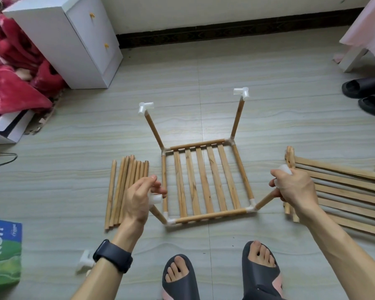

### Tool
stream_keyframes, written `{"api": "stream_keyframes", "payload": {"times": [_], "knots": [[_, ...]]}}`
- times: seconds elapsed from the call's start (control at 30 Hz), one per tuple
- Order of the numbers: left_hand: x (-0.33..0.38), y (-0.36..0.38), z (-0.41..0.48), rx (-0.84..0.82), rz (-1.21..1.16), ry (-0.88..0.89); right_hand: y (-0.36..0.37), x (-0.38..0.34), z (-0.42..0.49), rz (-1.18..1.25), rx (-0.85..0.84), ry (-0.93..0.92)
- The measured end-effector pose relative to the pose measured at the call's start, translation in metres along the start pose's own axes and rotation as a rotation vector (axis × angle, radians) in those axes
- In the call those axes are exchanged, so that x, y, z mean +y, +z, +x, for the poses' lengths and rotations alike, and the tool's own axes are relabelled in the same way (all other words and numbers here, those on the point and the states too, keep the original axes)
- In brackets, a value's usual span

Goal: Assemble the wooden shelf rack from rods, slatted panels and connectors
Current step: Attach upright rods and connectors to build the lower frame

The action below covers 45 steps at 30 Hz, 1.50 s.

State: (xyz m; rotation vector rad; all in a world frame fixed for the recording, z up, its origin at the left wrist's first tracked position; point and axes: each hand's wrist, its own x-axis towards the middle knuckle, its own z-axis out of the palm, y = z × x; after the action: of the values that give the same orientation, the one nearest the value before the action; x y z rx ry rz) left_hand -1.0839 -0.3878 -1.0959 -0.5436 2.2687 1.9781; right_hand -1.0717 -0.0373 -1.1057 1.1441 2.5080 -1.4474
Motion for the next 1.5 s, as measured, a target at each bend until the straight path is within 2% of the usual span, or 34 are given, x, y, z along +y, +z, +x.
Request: {"api": "stream_keyframes", "payload": {"times": [0.1, 0.27, 0.37, 0.57, 0.9, 1.03, 1.37, 1.5], "knots": [[-0.011, 0.005, 0.003, 0.078, 0.12, 0.002, 0.004, -0.001, -0.002, -0.054, 0.019, -0.019], [0.0, 0.005, 0.024, 0.033, 0.124, -0.007, 0.009, -0.001, -0.002, -0.075, 0.052, -0.051], [-0.002, 0.01, 0.021, 0.114, 0.135, 0.024, 0.01, -0.001, -0.004, -0.098, 0.081, -0.062], [-0.007, 0.015, 0.02, 0.152, 0.16, 0.045, 0.012, 0.002, -0.01, -0.167, 0.167, -0.085], [-0.009, 0.023, 0.017, -0.072, 0.132, 0.041, -0.009, 0.028, -0.018, -0.169, 0.241, -0.048], [-0.016, 0.015, 0.024, -0.086, 0.094, 0.04, -0.009, 0.027, -0.018, -0.149, 0.235, -0.04], [-0.019, 0.011, 0.021, -0.057, 0.167, 0.092, -0.013, 0.029, -0.017, -0.11, 0.172, -0.061], [-0.013, 0.012, 0.02, -0.098, 0.193, 0.08, -0.012, 0.026, -0.022, -0.064, 0.175, -0.051]]}}
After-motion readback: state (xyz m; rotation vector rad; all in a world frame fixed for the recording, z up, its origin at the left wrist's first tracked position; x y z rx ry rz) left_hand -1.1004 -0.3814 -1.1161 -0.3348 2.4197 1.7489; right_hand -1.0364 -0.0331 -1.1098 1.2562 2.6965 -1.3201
